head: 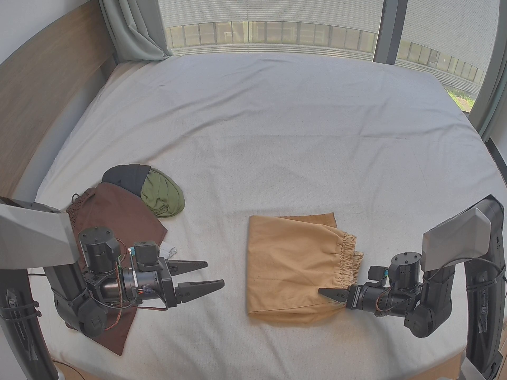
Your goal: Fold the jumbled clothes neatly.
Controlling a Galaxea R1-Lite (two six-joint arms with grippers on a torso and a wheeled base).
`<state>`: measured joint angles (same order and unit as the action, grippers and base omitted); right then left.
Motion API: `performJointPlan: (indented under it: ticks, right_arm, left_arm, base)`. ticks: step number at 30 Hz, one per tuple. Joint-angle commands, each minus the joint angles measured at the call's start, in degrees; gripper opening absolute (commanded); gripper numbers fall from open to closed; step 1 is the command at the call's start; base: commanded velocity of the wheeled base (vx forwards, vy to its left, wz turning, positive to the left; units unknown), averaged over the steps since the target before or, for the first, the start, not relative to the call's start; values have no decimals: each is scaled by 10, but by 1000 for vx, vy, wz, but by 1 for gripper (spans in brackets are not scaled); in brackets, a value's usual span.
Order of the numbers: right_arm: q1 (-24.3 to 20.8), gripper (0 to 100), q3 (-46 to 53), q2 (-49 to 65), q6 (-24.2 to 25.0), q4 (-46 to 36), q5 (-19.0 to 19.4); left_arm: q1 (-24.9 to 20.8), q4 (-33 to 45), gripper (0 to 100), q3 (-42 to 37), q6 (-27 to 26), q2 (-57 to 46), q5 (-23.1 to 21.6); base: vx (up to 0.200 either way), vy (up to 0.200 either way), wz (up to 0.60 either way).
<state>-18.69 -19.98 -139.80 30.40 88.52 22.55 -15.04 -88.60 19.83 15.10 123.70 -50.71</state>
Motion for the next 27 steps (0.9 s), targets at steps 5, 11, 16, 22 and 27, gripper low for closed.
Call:
performJointPlan:
  ticks: [5, 11, 16, 22, 27]
  right_arm:
    - [-2, 100, -8, -7, 2, 1, -1]
    - [-2, 0, -8, -6, 2, 1, -2]
    - [-2, 0, -7, -6, 2, 1, -1]
    - [-5, 0, -1, 8, 1, 2, -1]
    - [-10, 0, 3, 23, 1, 2, -1]
  left_arm:
    - [0, -1, 100, -1, 0, 2, 0]
    - [3, 0, 100, 0, -32, 4, 2]
    - [4, -1, 100, -2, -46, -1, 5]
    - [34, 0, 100, 4, -136, -61, 28]
    - [56, -1, 100, -17, -162, -104, 30]
  base:
    - [0, 0, 0]
    - [0, 0, 0]
    - [0, 0, 0]
    - [0, 0, 0]
    - [0, 0, 0]
